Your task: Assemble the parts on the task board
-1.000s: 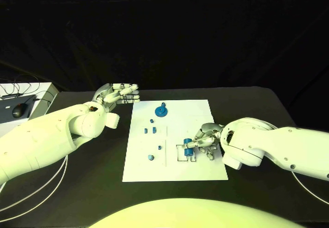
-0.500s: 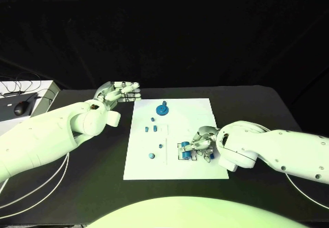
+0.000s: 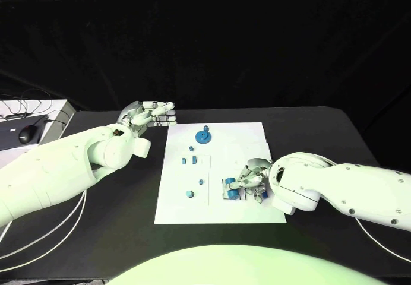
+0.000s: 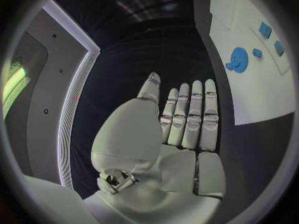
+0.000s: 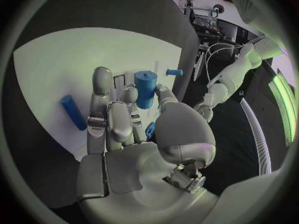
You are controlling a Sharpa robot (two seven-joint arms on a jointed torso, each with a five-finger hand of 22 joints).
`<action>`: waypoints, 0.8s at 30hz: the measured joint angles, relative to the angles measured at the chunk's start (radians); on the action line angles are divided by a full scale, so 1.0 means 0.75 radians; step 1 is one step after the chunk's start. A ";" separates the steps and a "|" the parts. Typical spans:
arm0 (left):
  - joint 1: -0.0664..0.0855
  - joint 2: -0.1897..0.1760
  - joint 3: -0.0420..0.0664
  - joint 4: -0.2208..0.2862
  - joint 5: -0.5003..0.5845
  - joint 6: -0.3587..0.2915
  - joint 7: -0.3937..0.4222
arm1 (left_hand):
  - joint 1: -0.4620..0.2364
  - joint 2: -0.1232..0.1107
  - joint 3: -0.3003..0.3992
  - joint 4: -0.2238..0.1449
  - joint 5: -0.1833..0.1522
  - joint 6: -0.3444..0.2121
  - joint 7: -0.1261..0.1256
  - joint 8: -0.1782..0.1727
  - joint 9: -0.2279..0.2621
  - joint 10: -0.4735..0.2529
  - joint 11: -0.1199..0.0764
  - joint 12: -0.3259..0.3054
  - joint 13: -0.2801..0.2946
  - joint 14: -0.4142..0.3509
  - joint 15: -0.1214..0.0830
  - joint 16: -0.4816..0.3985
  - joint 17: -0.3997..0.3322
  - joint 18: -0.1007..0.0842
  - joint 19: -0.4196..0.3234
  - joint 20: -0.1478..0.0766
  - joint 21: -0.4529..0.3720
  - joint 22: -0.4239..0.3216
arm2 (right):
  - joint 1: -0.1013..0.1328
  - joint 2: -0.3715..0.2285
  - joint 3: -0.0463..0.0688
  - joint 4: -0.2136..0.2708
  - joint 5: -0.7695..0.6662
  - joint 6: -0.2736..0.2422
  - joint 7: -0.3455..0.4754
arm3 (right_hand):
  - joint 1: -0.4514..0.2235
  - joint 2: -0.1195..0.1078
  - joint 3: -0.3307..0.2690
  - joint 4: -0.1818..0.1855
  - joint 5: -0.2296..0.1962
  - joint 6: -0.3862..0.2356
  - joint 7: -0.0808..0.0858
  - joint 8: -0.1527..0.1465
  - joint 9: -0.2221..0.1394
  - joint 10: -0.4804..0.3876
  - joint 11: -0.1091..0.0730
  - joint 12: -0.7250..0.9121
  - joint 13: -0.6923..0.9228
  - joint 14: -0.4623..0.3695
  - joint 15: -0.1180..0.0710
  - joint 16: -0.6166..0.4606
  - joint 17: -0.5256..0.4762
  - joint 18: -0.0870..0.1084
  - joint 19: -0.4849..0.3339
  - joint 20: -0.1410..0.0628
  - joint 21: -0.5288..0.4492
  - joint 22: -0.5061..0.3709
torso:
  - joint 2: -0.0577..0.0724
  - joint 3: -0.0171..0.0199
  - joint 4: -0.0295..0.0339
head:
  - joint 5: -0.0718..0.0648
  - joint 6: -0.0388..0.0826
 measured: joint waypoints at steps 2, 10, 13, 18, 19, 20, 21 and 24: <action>0.000 0.000 0.000 0.000 0.000 0.000 0.000 | 0.000 0.000 0.000 0.000 0.000 0.000 0.000 0.000 0.000 0.000 0.000 0.000 0.000 0.000 0.000 0.000 0.000 0.000 0.000 0.000 0.000 0.000 | -0.001 0.001 0.000 -0.002 -0.004 0.000 0.000 | 0.000 0.000 0.000 0.000 0.000 0.000 0.000 0.000 0.000 -0.001 0.000 0.000 0.000 0.000 0.000 0.000 -0.001 0.000 0.000 0.000 0.000 0.000 | 0.000 -0.0001 0.0000 | 0.000 0.000; 0.000 -0.002 0.000 0.002 0.000 0.002 -0.002 | 0.000 0.000 0.000 0.000 0.000 0.000 0.000 0.000 0.000 0.000 0.000 0.000 0.000 0.000 0.000 0.000 0.000 0.000 0.000 0.000 0.000 0.000 | -0.001 0.006 0.001 -0.008 -0.026 -0.012 0.003 | 0.000 0.000 0.001 -0.001 -0.007 -0.001 0.001 0.003 0.000 -0.001 0.000 0.000 -0.001 0.000 0.000 0.000 -0.003 0.000 0.000 0.000 0.001 0.001 | 0.000 0.0004 -0.0001 | 0.000 0.004; 0.000 -0.003 0.000 0.002 0.000 0.003 -0.003 | 0.000 0.000 0.000 0.000 0.000 0.000 0.000 0.000 0.000 0.000 0.000 0.000 0.000 0.000 0.000 0.000 0.000 0.000 0.000 0.000 0.000 0.000 | -0.002 0.007 0.001 -0.008 -0.031 -0.019 0.004 | 0.000 0.000 0.001 -0.001 -0.008 -0.002 0.002 0.003 0.000 -0.001 0.000 0.000 -0.001 0.000 0.000 0.000 -0.003 0.000 0.000 0.000 0.007 0.003 | 0.000 0.0005 -0.0003 | 0.000 0.004; 0.000 -0.003 0.000 0.002 0.000 0.005 -0.004 | 0.000 0.000 0.004 0.004 0.000 0.000 0.000 0.000 0.000 0.000 0.000 0.000 0.000 0.000 0.000 0.000 0.000 0.000 0.000 0.000 0.000 0.000 | -0.003 0.007 0.000 -0.007 -0.039 -0.033 0.004 | 0.000 0.000 0.001 -0.001 -0.015 -0.002 0.002 0.003 -0.001 -0.003 0.002 0.000 -0.001 0.000 0.000 0.000 -0.001 0.000 0.000 0.000 0.007 0.004 | 0.000 0.0005 -0.0005 | 0.000 0.004; 0.000 -0.003 0.000 0.002 0.000 0.005 -0.004 | 0.000 0.000 0.004 0.004 0.000 0.000 0.000 0.000 0.000 0.000 0.000 0.000 0.000 0.000 0.000 0.000 0.000 0.000 0.000 0.000 0.000 0.000 | -0.003 0.008 0.000 -0.007 -0.040 -0.035 0.004 | 0.000 0.000 0.001 -0.001 -0.015 -0.002 0.002 0.003 -0.001 -0.002 0.002 0.000 -0.001 0.000 0.000 0.000 -0.001 0.000 0.000 0.000 0.007 0.005 | 0.000 0.0005 -0.0005 | 0.000 0.004; 0.000 -0.003 0.000 0.002 0.000 0.005 -0.004 | 0.000 0.000 0.004 0.004 0.000 0.000 0.000 0.000 0.000 0.000 0.000 0.000 0.000 0.000 0.000 0.000 0.000 0.000 0.000 0.000 0.000 0.000 | -0.004 0.008 0.000 -0.007 -0.041 -0.037 0.004 | 0.000 0.000 0.001 -0.001 -0.015 -0.002 0.002 0.003 0.000 -0.002 0.001 0.000 -0.001 0.000 0.000 0.000 -0.001 0.000 0.000 0.000 0.007 0.005 | 0.000 0.0005 -0.0005 | 0.000 0.004; 0.000 -0.003 0.000 0.002 0.000 0.005 -0.004 | 0.000 0.000 0.004 0.004 0.000 0.000 0.000 0.000 0.000 0.000 0.000 0.000 0.000 0.000 0.000 0.000 0.000 0.000 0.000 0.000 0.000 0.000 | -0.004 0.009 0.000 -0.007 -0.042 -0.039 0.004 | 0.000 0.000 0.001 -0.001 -0.015 -0.002 0.002 0.004 0.001 -0.002 0.001 0.000 -0.001 0.000 0.000 0.000 -0.001 0.000 0.000 0.000 0.007 0.005 | 0.000 0.0005 -0.0005 | 0.000 0.003; 0.000 -0.003 0.000 0.002 0.000 0.006 -0.005 | 0.000 0.000 0.004 0.004 0.000 0.000 0.000 0.000 0.000 0.000 0.000 0.000 0.000 0.000 0.000 0.000 0.000 0.000 0.000 0.000 0.000 0.000 | -0.005 0.010 -0.001 -0.008 -0.044 -0.041 0.003 | 0.000 0.000 0.001 -0.001 -0.021 -0.002 0.002 0.004 0.002 0.000 0.000 0.000 -0.001 0.000 0.000 0.000 -0.001 0.000 0.000 0.000 0.007 0.005 | 0.000 0.0005 -0.0004 | -0.001 0.002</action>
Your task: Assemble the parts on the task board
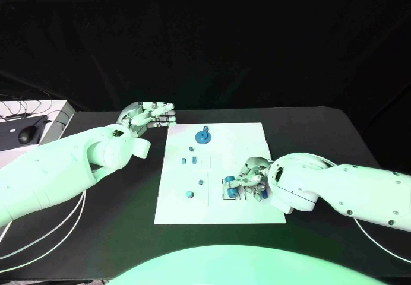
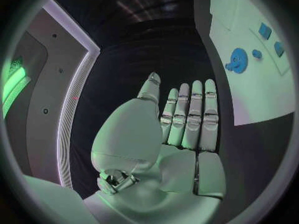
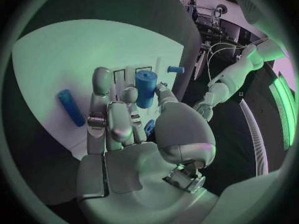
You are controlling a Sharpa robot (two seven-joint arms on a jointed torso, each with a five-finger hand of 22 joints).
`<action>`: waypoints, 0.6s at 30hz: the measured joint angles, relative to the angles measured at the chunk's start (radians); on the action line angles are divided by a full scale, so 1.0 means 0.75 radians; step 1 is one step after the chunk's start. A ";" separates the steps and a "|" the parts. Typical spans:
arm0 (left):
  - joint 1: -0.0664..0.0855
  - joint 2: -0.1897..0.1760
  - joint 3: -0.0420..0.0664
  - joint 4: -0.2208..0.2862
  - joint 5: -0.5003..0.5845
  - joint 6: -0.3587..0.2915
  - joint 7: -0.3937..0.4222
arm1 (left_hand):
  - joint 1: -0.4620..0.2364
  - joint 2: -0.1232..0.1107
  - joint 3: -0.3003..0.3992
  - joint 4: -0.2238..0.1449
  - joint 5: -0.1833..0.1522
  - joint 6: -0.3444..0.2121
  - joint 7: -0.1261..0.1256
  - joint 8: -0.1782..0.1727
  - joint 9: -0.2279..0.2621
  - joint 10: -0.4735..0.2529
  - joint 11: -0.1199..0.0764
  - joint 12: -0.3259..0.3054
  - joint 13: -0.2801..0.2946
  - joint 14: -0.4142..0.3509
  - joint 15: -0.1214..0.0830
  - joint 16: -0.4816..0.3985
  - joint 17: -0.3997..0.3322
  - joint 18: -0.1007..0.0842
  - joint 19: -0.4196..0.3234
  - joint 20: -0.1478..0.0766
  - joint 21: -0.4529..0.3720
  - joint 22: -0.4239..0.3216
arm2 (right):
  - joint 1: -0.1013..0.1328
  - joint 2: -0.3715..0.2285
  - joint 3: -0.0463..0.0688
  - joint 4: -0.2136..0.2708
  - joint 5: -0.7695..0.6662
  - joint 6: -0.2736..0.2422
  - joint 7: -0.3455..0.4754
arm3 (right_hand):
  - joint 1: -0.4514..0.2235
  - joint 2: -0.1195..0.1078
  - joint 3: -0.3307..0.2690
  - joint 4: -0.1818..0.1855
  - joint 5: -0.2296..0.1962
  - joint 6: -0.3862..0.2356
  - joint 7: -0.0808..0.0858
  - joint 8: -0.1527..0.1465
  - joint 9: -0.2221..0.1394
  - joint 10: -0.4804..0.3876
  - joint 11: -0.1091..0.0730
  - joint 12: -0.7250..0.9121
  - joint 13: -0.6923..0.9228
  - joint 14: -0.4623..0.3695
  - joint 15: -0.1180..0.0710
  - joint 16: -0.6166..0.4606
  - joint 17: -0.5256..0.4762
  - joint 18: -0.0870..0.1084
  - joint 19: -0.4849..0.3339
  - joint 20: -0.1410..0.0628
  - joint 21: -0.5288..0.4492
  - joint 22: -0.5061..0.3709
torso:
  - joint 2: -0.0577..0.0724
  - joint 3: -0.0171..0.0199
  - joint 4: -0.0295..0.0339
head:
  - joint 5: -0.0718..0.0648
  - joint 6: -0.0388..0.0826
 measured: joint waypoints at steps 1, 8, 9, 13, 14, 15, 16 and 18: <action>0.000 0.000 0.000 0.000 0.000 0.000 0.000 | 0.000 0.000 0.000 0.000 0.000 0.000 0.000 0.000 0.000 0.000 0.000 0.000 0.000 0.000 0.000 0.000 0.000 0.000 0.000 0.000 0.000 0.000 | 0.000 0.001 0.000 -0.001 0.000 0.000 0.000 | 0.000 0.000 0.000 0.000 -0.013 0.000 0.000 0.000 0.000 0.000 0.000 0.000 0.000 0.000 0.000 0.000 0.000 0.000 0.000 0.000 0.000 0.000 | 0.000 0.0000 0.0000 | 0.000 0.000; 0.000 0.000 0.000 0.000 0.000 0.001 -0.002 | 0.000 0.000 0.000 0.000 0.000 0.000 0.000 0.000 0.000 0.000 0.000 0.000 0.000 -0.010 0.000 0.000 0.000 0.000 0.000 0.000 0.000 0.000 | 0.000 0.008 0.000 -0.011 0.000 0.006 -0.001 | 0.001 0.002 0.003 0.002 -0.066 0.000 0.000 0.001 -0.003 0.002 0.002 0.000 -0.001 0.000 0.000 0.000 0.000 0.000 0.000 0.000 0.000 0.000 | 0.000 -0.0006 -0.0001 | 0.001 0.000; 0.000 0.000 0.000 0.000 0.000 0.001 -0.003 | 0.000 0.000 0.000 0.000 0.000 0.000 0.000 0.000 0.000 0.000 0.000 0.000 0.000 -0.010 0.000 0.000 0.000 0.000 0.000 0.000 0.000 0.000 | 0.000 0.009 0.000 -0.012 0.000 0.007 -0.001 | 0.000 0.004 0.004 0.003 -0.088 0.000 0.000 0.005 -0.003 0.002 0.002 0.000 -0.002 0.000 0.000 0.000 0.000 0.000 0.000 0.000 0.000 0.000 | 0.000 -0.0006 -0.0001 | 0.001 0.000; 0.000 0.000 0.000 0.000 0.000 0.002 -0.004 | 0.000 0.000 0.000 0.000 0.000 0.000 0.000 0.000 0.000 0.000 0.000 0.000 0.000 -0.010 0.000 0.000 0.000 0.000 0.000 0.000 0.000 0.000 | 0.000 0.012 0.001 -0.016 0.000 0.011 -0.001 | -0.004 0.007 0.014 -0.002 -0.210 0.005 0.005 0.000 -0.003 0.005 0.005 -0.005 -0.007 0.000 0.000 0.000 0.001 0.000 0.000 0.000 0.000 0.000 | 0.000 -0.0006 0.0000 | 0.001 0.000; 0.000 -0.001 0.000 0.000 0.000 0.002 -0.004 | 0.000 0.000 0.000 0.000 0.000 0.000 0.000 0.000 0.000 0.000 0.000 0.000 0.000 -0.010 0.000 0.000 0.000 0.000 0.000 0.000 0.000 0.000 | 0.000 0.013 0.001 -0.017 0.000 0.011 -0.001 | -0.008 0.010 0.014 -0.001 -0.240 0.005 0.005 0.000 -0.003 0.005 0.005 -0.005 -0.008 0.000 0.000 0.000 0.001 0.000 0.000 0.000 0.000 0.000 | 0.000 -0.0005 -0.0001 | 0.001 0.000; 0.000 -0.001 0.000 0.000 0.000 0.002 -0.004 | 0.000 0.000 0.000 0.000 0.000 0.000 0.000 0.000 0.000 0.000 0.000 0.000 0.000 -0.010 0.000 0.000 0.000 0.000 0.000 0.000 0.000 0.000 | 0.000 0.013 0.001 -0.018 0.000 0.011 -0.001 | -0.008 0.010 0.017 0.002 -0.273 0.005 0.005 0.000 -0.003 0.005 0.005 -0.005 -0.008 0.000 0.000 0.000 0.001 0.000 0.000 0.000 -0.001 0.000 | 0.000 -0.0005 0.0000 | 0.001 0.000; 0.000 -0.001 0.000 0.000 0.000 0.002 -0.004 | 0.000 0.000 0.000 0.000 0.000 0.000 0.000 0.000 0.000 0.000 0.000 0.000 0.000 -0.010 0.000 0.000 0.000 0.000 0.000 0.000 0.000 0.000 | 0.000 0.013 0.001 -0.019 0.000 0.012 -0.001 | -0.012 0.006 0.012 0.015 -0.316 0.005 0.005 0.000 -0.003 0.005 0.005 -0.005 -0.009 0.000 0.000 0.000 0.001 0.000 0.000 0.000 -0.005 0.000 | 0.000 -0.0004 -0.0001 | 0.001 0.000; 0.000 -0.001 0.000 0.000 0.000 0.002 -0.005 | 0.000 0.000 0.000 0.000 0.000 0.000 0.000 0.000 0.000 0.000 0.000 0.000 0.000 -0.010 0.000 0.000 0.000 0.000 0.000 0.000 0.000 0.000 | 0.000 0.014 0.000 -0.022 -0.001 0.012 -0.001 | -0.028 -0.009 0.006 0.051 -0.388 0.005 0.004 0.000 -0.003 0.008 0.002 -0.011 -0.010 0.000 0.000 0.000 0.002 0.000 0.000 0.000 -0.005 -0.001 | 0.000 -0.0001 -0.0001 | 0.001 0.000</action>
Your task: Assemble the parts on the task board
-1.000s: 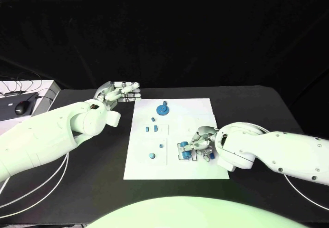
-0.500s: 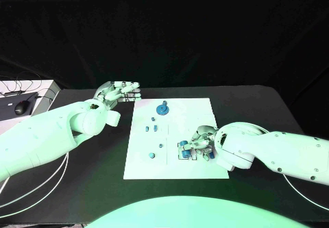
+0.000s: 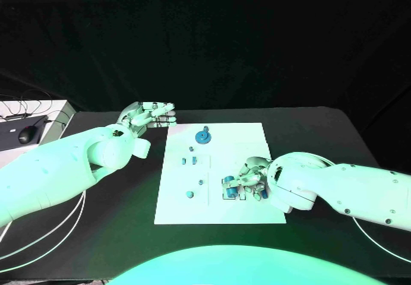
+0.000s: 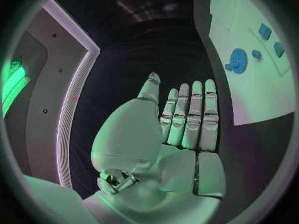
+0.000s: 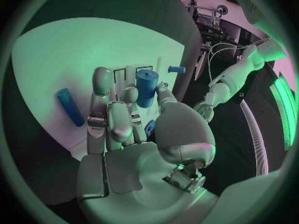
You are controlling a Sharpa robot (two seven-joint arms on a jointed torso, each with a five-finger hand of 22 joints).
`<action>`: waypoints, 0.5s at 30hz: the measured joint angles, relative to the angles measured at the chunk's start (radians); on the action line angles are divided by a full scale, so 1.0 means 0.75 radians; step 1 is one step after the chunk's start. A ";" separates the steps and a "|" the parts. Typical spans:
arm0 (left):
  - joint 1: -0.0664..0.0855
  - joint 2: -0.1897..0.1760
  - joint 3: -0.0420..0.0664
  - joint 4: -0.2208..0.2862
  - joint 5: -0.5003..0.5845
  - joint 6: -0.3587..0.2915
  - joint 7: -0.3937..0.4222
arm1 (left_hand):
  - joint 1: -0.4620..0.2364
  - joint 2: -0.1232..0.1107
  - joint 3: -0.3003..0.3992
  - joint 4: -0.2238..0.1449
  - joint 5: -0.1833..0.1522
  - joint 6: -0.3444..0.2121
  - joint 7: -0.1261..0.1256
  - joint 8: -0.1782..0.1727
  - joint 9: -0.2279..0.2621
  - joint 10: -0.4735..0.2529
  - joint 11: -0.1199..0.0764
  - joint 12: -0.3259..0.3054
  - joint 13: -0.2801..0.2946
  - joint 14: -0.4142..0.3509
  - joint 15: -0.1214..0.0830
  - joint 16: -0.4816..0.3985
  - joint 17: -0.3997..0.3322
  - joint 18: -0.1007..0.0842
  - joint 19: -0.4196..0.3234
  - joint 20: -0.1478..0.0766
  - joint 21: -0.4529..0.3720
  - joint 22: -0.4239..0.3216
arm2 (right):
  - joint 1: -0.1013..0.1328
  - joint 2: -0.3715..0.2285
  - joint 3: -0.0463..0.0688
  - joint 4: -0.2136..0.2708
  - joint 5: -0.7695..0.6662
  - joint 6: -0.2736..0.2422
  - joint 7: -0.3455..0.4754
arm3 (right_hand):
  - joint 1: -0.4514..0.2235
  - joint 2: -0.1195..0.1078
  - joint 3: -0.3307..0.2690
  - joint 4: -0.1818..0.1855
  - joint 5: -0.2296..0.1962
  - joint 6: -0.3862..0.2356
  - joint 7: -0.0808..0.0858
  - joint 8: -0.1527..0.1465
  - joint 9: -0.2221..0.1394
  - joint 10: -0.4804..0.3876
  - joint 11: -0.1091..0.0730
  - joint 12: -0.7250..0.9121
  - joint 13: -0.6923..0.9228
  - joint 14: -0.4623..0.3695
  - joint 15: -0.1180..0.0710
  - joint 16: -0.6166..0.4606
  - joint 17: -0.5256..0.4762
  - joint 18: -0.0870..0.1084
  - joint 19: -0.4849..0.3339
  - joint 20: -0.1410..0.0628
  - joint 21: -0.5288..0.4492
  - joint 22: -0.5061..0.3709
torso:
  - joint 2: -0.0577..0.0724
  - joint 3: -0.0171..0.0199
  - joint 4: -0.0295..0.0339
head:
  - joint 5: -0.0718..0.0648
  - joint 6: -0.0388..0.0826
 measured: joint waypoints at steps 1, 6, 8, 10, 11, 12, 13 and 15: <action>0.000 0.000 0.000 0.000 0.000 0.000 0.000 | 0.000 0.000 0.000 0.000 0.000 0.000 0.000 0.000 0.000 0.000 0.000 0.000 0.000 0.000 0.000 0.000 0.000 0.000 0.000 0.000 0.000 0.000 | 0.000 0.000 0.000 -0.002 -0.001 0.000 0.000 | -0.010 -0.011 0.008 0.033 -0.036 0.000 0.000 0.000 -0.002 0.002 -0.002 0.000 0.000 0.000 0.000 0.000 0.001 0.000 0.000 0.000 0.000 0.000 | 0.000 0.0000 0.0000 | 0.000 0.000; 0.000 0.000 0.000 0.000 0.000 0.000 -0.001 | 0.000 0.000 0.000 0.000 0.000 0.000 0.000 0.000 0.000 0.000 0.000 0.000 0.000 0.000 0.000 0.000 0.000 0.000 0.000 0.000 0.000 0.000 | -0.001 0.000 0.000 -0.004 -0.006 -0.006 -0.001 | -0.018 -0.076 0.036 0.121 -0.087 0.002 -0.002 0.000 -0.007 -0.003 0.003 0.000 -0.002 0.000 0.000 0.000 0.003 0.000 0.000 0.000 0.000 0.000 | 0.000 0.0001 -0.0004 | 0.000 0.001; 0.000 0.000 0.000 0.000 0.000 0.000 -0.001 | 0.000 0.000 0.000 0.000 0.000 0.000 0.000 0.000 0.000 0.000 0.000 0.000 0.000 0.000 0.000 0.000 0.000 0.000 0.000 0.000 0.000 0.000 | -0.001 0.000 0.000 -0.004 -0.008 -0.009 -0.001 | -0.015 -0.071 -0.058 0.113 -0.020 0.002 -0.002 0.000 -0.006 -0.003 0.003 0.000 -0.002 0.000 0.000 0.000 0.006 0.000 0.000 0.000 0.000 0.000 | 0.000 0.0000 -0.0006 | 0.000 -0.001; 0.000 0.000 0.000 0.000 0.000 0.001 -0.001 | 0.000 0.000 0.000 0.000 0.000 0.000 0.000 0.000 0.000 0.000 0.000 0.000 0.000 0.000 0.000 0.000 0.000 0.000 0.000 0.000 0.000 0.000 | -0.002 0.000 0.000 -0.003 -0.010 -0.012 -0.001 | -0.003 -0.041 -0.138 0.101 -0.013 0.002 -0.002 0.000 -0.005 -0.003 0.003 0.000 -0.002 0.000 0.000 0.000 0.006 0.000 0.000 0.000 0.000 0.001 | 0.000 0.0001 -0.0008 | 0.000 -0.001; 0.000 0.000 0.000 0.000 0.000 0.001 -0.001 | 0.000 0.000 0.000 0.000 0.000 0.000 0.000 0.000 0.000 0.000 0.000 0.000 0.000 0.000 0.000 0.000 0.000 0.000 0.000 0.000 0.000 0.000 | -0.002 0.000 0.000 -0.003 -0.010 -0.013 -0.001 | 0.002 -0.037 -0.165 0.095 -0.013 0.002 -0.002 0.000 -0.005 -0.003 0.003 0.000 -0.002 0.000 0.000 0.000 0.006 0.000 0.000 0.000 0.000 0.003 | 0.000 0.0001 -0.0008 | 0.001 -0.001; 0.000 0.000 0.000 0.000 0.000 0.001 -0.001 | 0.000 0.000 0.000 0.000 0.000 0.000 0.000 0.000 0.000 0.000 0.000 0.000 0.000 0.000 0.000 0.000 0.000 0.000 0.000 0.000 0.000 0.000 | -0.002 0.000 0.000 -0.002 -0.011 -0.015 -0.001 | 0.009 -0.023 -0.182 0.090 -0.013 0.002 -0.002 0.000 -0.005 -0.003 0.003 0.000 -0.003 0.000 0.000 0.000 0.006 0.000 0.000 0.000 0.000 0.004 | 0.000 0.0003 -0.0008 | 0.001 -0.001; 0.000 0.000 0.000 0.000 0.000 0.001 -0.001 | 0.000 0.000 0.000 0.000 0.000 0.000 0.000 0.000 0.000 0.000 0.000 0.000 0.000 0.000 0.000 0.000 0.000 0.000 0.000 0.000 0.000 0.000 | -0.003 -0.001 0.000 -0.002 -0.011 -0.017 -0.001 | 0.010 -0.022 -0.190 0.088 -0.013 0.002 -0.002 0.000 -0.005 -0.003 0.003 0.000 -0.003 0.000 0.000 0.000 0.006 0.000 0.000 0.000 0.000 0.004 | 0.000 0.0004 -0.0006 | 0.001 -0.001; 0.000 0.000 0.000 0.000 0.000 0.001 -0.001 | 0.000 0.000 0.000 0.000 0.000 -0.003 0.003 0.000 0.000 0.000 0.000 0.000 0.000 -0.005 0.005 0.000 0.000 0.000 0.000 0.000 0.000 0.000 | -0.003 -0.002 0.000 -0.001 -0.012 -0.020 -0.001 | 0.012 -0.020 -0.201 0.085 -0.013 0.002 -0.002 0.000 -0.006 -0.003 0.003 0.000 -0.003 0.000 0.000 0.000 0.007 0.000 0.000 0.000 0.000 0.005 | 0.000 0.0005 -0.0006 | 0.001 -0.002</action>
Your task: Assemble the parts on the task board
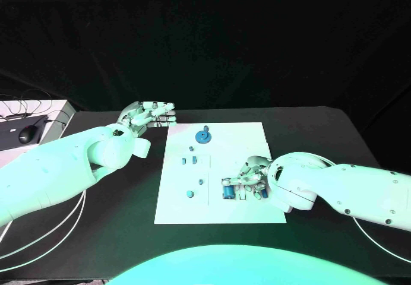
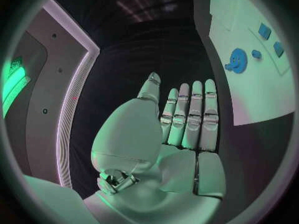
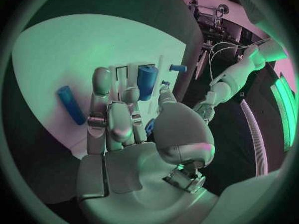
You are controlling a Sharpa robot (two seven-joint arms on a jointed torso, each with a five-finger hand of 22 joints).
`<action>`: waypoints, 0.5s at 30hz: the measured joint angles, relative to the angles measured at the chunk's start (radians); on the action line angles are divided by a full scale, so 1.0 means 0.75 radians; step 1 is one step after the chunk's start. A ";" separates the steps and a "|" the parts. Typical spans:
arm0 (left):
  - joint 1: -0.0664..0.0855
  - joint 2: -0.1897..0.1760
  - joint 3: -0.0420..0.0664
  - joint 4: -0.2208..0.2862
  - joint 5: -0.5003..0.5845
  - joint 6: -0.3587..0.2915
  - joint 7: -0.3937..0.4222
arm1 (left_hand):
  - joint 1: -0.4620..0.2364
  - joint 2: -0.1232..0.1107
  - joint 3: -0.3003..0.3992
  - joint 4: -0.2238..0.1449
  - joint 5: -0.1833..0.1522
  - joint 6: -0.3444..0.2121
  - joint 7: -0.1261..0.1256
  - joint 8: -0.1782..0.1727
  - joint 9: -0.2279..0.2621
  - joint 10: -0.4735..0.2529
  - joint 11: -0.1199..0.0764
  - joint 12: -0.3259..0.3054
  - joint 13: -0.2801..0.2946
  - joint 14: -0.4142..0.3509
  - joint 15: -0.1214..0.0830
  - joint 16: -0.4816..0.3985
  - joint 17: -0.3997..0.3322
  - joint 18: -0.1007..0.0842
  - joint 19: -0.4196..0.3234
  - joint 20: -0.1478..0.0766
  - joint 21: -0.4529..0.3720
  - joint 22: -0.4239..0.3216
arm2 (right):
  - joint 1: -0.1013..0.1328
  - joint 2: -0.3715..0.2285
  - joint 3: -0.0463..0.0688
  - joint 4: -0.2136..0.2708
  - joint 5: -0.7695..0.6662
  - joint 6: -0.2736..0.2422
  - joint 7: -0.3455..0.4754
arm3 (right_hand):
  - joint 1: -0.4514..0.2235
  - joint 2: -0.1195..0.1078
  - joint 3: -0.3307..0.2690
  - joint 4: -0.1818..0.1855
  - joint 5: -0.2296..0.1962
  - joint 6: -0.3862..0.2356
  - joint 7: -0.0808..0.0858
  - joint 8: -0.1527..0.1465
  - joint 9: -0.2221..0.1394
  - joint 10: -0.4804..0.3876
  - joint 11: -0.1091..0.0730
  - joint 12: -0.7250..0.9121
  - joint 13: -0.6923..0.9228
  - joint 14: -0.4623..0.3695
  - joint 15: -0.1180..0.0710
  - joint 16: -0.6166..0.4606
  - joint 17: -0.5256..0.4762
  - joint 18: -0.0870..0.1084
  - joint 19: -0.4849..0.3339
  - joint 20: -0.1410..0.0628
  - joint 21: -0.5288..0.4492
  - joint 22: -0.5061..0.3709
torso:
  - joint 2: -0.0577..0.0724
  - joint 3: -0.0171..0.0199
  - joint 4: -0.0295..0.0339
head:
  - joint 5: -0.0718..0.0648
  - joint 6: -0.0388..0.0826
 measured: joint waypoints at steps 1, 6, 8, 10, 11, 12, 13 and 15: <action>0.000 0.000 0.000 0.000 0.000 0.000 0.000 | 0.000 0.000 0.000 0.000 0.000 -0.002 0.002 0.000 0.000 0.000 0.000 0.000 0.000 0.000 0.000 0.000 0.000 0.000 0.000 0.000 0.000 0.000 | -0.001 -0.001 0.000 0.001 0.000 -0.002 0.000 | 0.000 0.000 0.000 0.000 0.000 0.000 0.000 0.000 0.000 0.000 0.000 0.000 0.000 0.000 0.000 0.000 0.000 0.000 0.000 0.000 0.000 0.000 | 0.000 0.0000 0.0001 | 0.000 0.000; 0.000 0.000 0.000 0.000 0.000 0.000 0.000 | 0.000 0.000 0.000 0.000 0.000 -0.002 0.002 0.000 0.000 0.000 0.000 0.000 0.000 0.000 0.000 0.000 0.000 0.000 0.000 0.000 0.000 0.000 | -0.003 -0.007 0.000 0.010 -0.001 -0.011 0.000 | 0.007 0.007 -0.003 -0.003 0.013 0.000 0.000 -0.003 0.002 0.000 0.000 0.000 0.000 0.000 0.000 0.000 0.002 0.000 0.000 0.000 0.006 0.002 | 0.000 0.0000 0.0004 | 0.000 -0.001; 0.000 -0.001 0.000 0.000 0.000 0.000 0.000 | 0.000 0.000 0.000 0.000 0.000 -0.002 0.002 0.000 0.000 0.000 0.000 0.000 0.000 0.000 0.000 0.000 0.000 0.000 0.000 0.000 0.000 0.000 | -0.005 -0.012 0.000 0.017 -0.001 -0.014 0.001 | 0.017 0.017 -0.007 -0.017 0.013 0.000 0.000 -0.003 0.003 0.000 0.000 0.000 0.000 0.000 0.000 0.000 0.002 0.000 0.000 0.000 0.016 0.005 | 0.000 0.0000 0.0005 | 0.000 0.000; 0.000 -0.001 0.000 0.000 0.000 0.000 0.000 | 0.000 0.000 0.000 0.000 0.000 -0.002 0.002 0.000 0.000 0.000 0.000 0.000 0.000 0.000 0.000 0.000 0.000 0.000 0.000 0.000 0.000 0.000 | -0.006 -0.023 -0.001 0.029 -0.001 -0.016 0.004 | 0.028 0.027 -0.003 -0.041 0.018 0.000 0.000 -0.004 0.005 0.000 0.000 0.000 0.001 0.000 0.000 0.000 0.002 0.000 0.000 0.000 0.022 0.010 | 0.000 0.0000 0.0005 | -0.001 0.000; 0.000 -0.001 0.000 0.000 0.000 0.000 0.000 | 0.000 0.000 0.000 0.000 0.000 -0.002 0.002 0.000 0.000 0.000 0.000 0.000 0.000 0.000 0.000 0.000 0.000 0.000 0.000 0.000 0.000 0.000 | -0.007 -0.028 -0.001 0.034 -0.001 -0.017 0.006 | 0.035 0.021 -0.001 -0.053 0.018 0.000 0.000 -0.001 0.005 0.000 0.000 0.000 0.001 0.000 0.000 0.000 0.002 0.000 0.000 0.000 0.026 0.010 | 0.000 0.0000 0.0006 | -0.001 0.000; 0.000 -0.001 0.000 0.000 0.000 0.000 0.000 | 0.000 0.000 0.000 0.000 0.000 -0.002 0.002 0.000 0.000 0.000 0.000 0.000 0.000 0.000 0.000 0.000 0.000 0.000 0.000 0.000 0.000 0.000 | -0.007 -0.035 -0.001 0.040 0.000 -0.018 0.008 | 0.057 0.018 0.005 -0.071 0.018 0.000 0.000 0.003 0.006 0.000 0.000 0.000 0.001 0.000 0.000 0.000 0.002 0.000 0.000 0.000 0.026 0.011 | 0.000 -0.0001 0.0006 | -0.001 0.001; 0.000 -0.001 0.000 0.000 0.000 0.000 0.000 | 0.000 0.000 0.000 0.000 0.000 -0.002 0.002 0.000 0.000 0.000 0.000 0.000 0.000 0.000 0.000 0.000 0.000 0.000 0.000 0.000 0.000 0.000 | -0.008 -0.043 -0.001 0.045 0.000 -0.018 0.012 | 0.073 0.015 0.009 -0.086 0.018 0.000 0.000 0.005 0.008 0.000 0.000 0.001 0.002 0.000 0.000 0.000 0.002 0.000 0.000 0.000 0.030 0.012 | 0.000 -0.0001 0.0006 | -0.001 0.001; 0.000 -0.002 0.000 0.000 0.000 0.000 0.000 | 0.000 0.000 0.000 0.000 0.000 -0.002 0.002 0.000 0.000 0.000 0.000 0.000 0.000 0.000 0.000 0.000 0.000 0.000 0.000 0.000 0.000 0.000 | -0.008 -0.060 -0.001 0.058 0.001 -0.019 0.021 | 0.095 0.009 0.025 -0.116 0.012 0.000 0.000 0.005 0.011 0.000 0.000 0.006 0.004 0.000 0.000 0.000 0.003 0.000 0.000 0.000 0.033 0.015 | 0.000 -0.0001 0.0006 | 0.001 0.002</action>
